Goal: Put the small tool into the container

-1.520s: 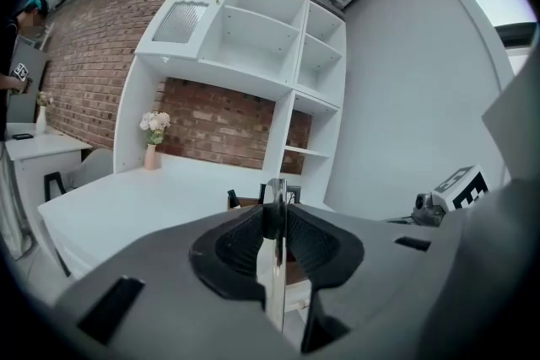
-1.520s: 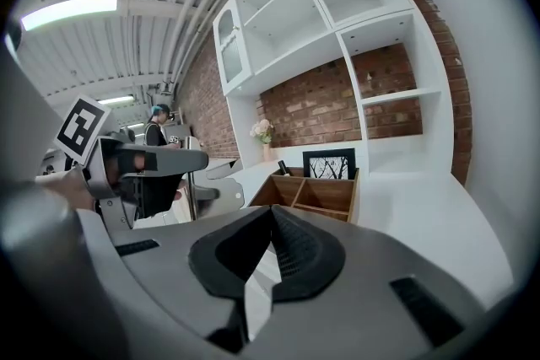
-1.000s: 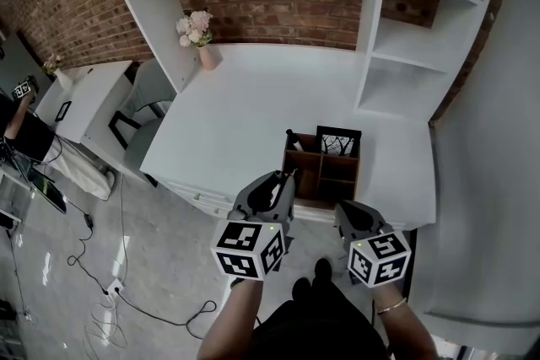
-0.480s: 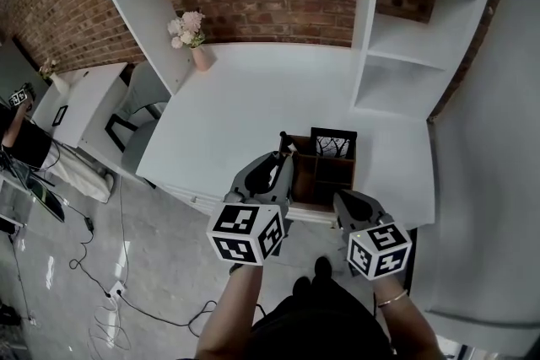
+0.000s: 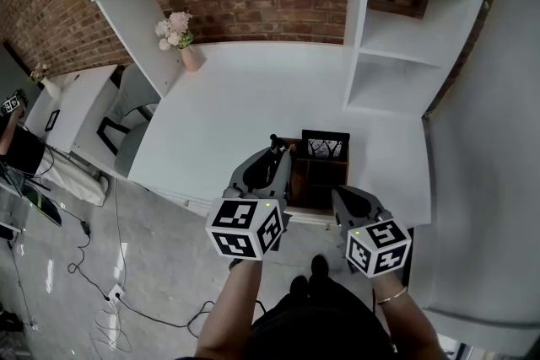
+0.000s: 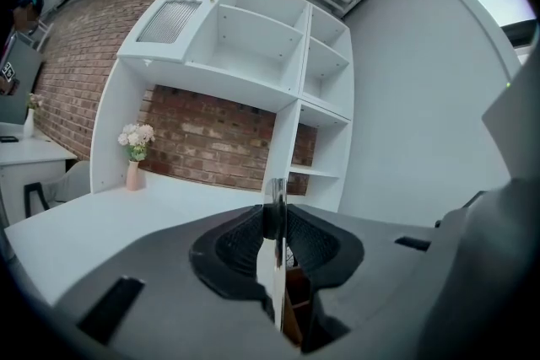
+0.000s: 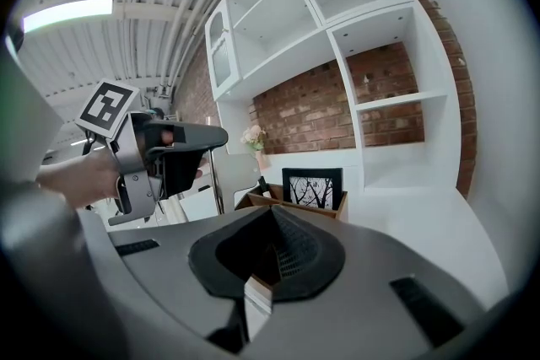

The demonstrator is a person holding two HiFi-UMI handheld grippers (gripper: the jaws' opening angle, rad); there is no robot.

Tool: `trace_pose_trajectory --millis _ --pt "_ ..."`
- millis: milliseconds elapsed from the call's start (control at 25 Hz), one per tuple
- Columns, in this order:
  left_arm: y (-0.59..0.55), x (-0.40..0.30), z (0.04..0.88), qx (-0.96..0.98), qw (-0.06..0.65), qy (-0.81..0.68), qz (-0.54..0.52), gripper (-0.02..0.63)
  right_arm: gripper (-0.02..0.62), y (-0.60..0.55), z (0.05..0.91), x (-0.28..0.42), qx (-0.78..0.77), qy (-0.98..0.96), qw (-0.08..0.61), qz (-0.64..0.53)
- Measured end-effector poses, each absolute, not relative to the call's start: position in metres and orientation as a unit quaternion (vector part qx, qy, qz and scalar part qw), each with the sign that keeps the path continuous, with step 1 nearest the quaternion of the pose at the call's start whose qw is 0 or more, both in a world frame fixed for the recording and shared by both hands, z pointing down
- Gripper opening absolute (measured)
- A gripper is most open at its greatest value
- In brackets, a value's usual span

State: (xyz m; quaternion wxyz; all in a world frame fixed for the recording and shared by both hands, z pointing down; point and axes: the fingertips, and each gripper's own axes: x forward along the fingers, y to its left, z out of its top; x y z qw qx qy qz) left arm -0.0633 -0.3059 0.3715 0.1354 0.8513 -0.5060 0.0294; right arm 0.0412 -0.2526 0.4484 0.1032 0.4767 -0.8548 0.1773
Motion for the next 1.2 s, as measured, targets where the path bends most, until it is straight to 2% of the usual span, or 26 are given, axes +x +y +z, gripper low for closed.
trace_pose_trajectory --millis 1200 --pt "-0.309 -0.06 0.425 0.838 0.164 -0.518 0.048 0.086 0.005 -0.251 0.454 0.051 0.483 -0.849 0.107 0.185"
